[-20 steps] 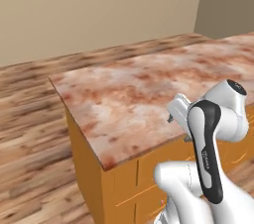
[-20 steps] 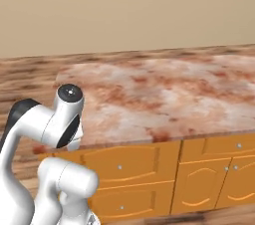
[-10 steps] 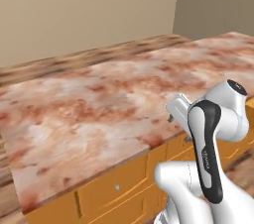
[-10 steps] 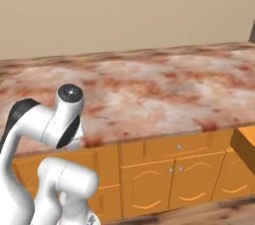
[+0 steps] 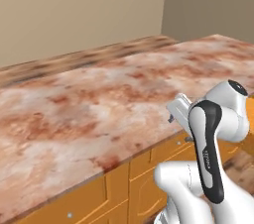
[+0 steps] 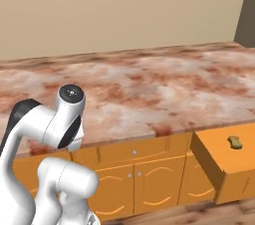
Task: Restock the sink supplies by placing the sponge and soap dispenser on the counter and next to the sink. Make sure the soap dispenser is upright.
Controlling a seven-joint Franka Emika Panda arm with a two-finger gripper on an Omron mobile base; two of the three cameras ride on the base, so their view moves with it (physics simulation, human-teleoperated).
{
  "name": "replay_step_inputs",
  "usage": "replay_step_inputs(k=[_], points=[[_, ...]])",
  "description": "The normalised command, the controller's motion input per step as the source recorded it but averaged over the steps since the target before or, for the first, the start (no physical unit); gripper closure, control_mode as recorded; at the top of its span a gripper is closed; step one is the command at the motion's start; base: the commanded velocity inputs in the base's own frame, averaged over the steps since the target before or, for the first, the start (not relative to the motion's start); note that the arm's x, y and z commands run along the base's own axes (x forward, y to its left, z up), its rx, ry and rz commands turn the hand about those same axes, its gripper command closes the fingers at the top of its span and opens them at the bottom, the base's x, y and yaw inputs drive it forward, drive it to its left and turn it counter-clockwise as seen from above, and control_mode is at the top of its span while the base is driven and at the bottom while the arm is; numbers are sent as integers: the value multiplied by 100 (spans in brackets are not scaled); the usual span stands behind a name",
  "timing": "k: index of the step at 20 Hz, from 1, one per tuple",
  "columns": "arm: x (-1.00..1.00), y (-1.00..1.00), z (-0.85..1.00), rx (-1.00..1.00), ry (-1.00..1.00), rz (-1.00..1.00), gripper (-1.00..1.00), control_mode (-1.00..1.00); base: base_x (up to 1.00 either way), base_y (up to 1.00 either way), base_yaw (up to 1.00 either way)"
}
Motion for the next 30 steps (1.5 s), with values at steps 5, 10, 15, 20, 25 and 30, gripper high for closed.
replay_step_inputs(k=[5, 10, 15, 20, 25, 30], points=[[0, 0, 0, 0, 0, 0, -100, 100, 13, -68, 0], [0, 0, 0, 0, 0, 0, -100, 100, 4, -78, 0], [0, 0, 0, 0, 0, 0, -100, 100, -13, -81, 7], [0, 0, 0, 0, 0, 0, -100, 100, -16, -77, 11], [0, 0, 0, 0, 0, 0, -100, 100, -22, -68, 13], [0, 0, 0, 0, 0, 0, -100, 100, -14, -67, 13]])
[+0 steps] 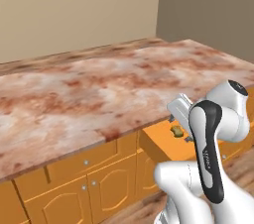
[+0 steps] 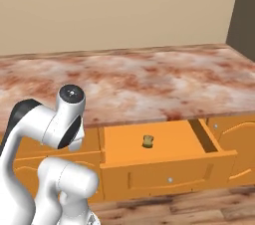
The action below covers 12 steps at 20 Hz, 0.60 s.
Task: Restock the sink supplies by placing the sponge and soap dispenser on the counter and next to the sink. Make sure the soap dispenser is upright.
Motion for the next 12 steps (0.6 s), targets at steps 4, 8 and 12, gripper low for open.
replay_step_inputs(k=[4, 8, 12], points=[[0, 0, 0, 0, 0, 0, -100, 100, -5, -66, 14], [0, 0, 0, 0, 0, 0, -100, 100, 0, -64, 16], [0, 0, 0, 0, 0, 0, -100, 100, -4, -71, 19]])
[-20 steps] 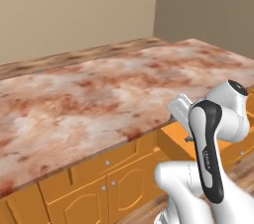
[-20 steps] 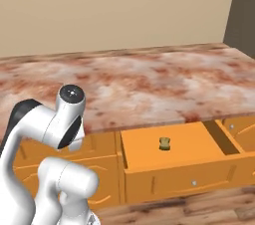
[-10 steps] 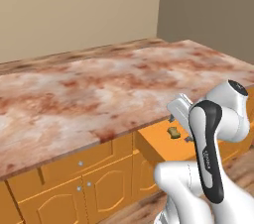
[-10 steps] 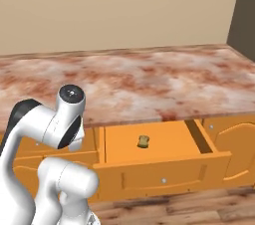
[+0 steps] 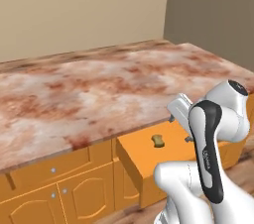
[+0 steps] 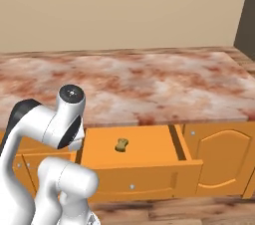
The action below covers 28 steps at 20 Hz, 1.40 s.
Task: Restock the sink supplies by placing the sponge and soap dispenser on the counter and next to the sink. Make sure the soap dispenser is upright.
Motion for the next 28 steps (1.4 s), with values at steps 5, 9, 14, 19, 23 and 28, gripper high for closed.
replay_step_inputs(k=[5, 9, 14, 19, 23, 28], points=[[0, 0, 0, 0, 0, 0, -100, 100, -6, -60, 22], [0, 0, 0, 0, 0, 0, -100, 100, -24, -36, 25], [0, 0, 0, 0, 0, 0, -100, 100, -29, -38, 27], [0, 0, 0, 0, 0, 0, -100, 100, -46, -55, 25], [0, 0, 0, 0, 0, 0, -100, 100, -40, -50, 20], [0, 0, 0, 0, 0, 0, -100, 100, -3, -18, 9]])
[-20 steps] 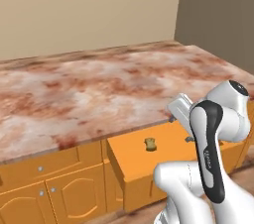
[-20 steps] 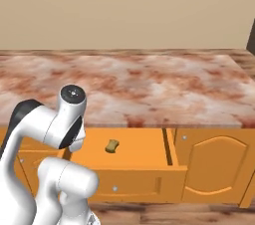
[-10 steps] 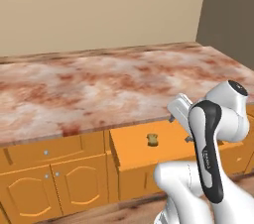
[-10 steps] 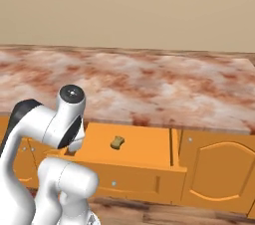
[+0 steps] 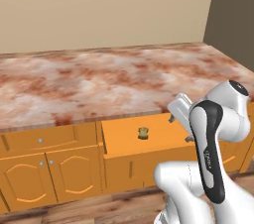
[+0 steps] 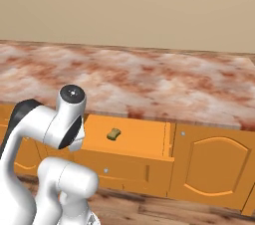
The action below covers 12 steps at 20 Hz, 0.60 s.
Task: Restock the sink supplies by placing the sponge and soap dispenser on the counter and next to the sink. Make sure the soap dispenser is upright.
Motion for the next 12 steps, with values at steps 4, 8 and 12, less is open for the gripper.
replay_step_inputs(k=[4, 8, 12], points=[[0, 0, 0, 0, 0, 0, -100, 100, 22, 0, 0], [44, -7, -19, 0, 0, 1, -100, -100, 7, -1, 0], [99, -1, -40, 0, 3, 6, -100, -100, 0, 0, 0]])
